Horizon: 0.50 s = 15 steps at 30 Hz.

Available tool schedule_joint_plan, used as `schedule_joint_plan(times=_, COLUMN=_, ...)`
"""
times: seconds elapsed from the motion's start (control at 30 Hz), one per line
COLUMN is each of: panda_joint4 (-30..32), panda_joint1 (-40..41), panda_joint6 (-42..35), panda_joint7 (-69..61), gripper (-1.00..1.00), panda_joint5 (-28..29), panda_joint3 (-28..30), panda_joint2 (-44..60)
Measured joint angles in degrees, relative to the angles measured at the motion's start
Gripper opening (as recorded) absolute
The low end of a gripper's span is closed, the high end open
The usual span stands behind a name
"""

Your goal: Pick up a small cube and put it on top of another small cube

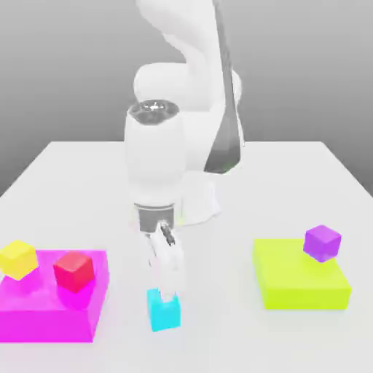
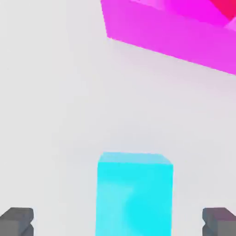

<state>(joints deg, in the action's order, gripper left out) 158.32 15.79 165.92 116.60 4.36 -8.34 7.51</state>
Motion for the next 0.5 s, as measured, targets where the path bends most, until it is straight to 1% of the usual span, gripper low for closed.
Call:
schedule_joint_plan(times=0.13, panda_joint4=-1.4, panda_joint1=-3.5, panda_joint6=6.7, panda_joint7=3.0, gripper=0.0, panda_joint5=3.6, panda_joint3=4.4, panda_joint2=8.3)
schedule_joint_plan(times=0.17, panda_joint4=-1.6, panda_joint1=-4.1, panda_joint6=7.6, panda_joint7=3.2, gripper=-1.0, panda_joint5=3.9, panda_joint3=5.0, panda_joint2=9.3)
schedule_joint_plan(times=0.37, panda_joint4=-1.7, panda_joint1=-4.3, panda_joint6=8.1, panda_joint7=3.4, gripper=-1.0, panda_joint5=4.1, panda_joint3=5.3, panda_joint2=9.9)
schedule_joint_plan(times=0.5, panda_joint4=-0.6, panda_joint1=-2.5, panda_joint6=3.4, panda_joint7=1.3, gripper=-1.0, panda_joint5=1.3, panda_joint3=2.7, panda_joint2=4.0)
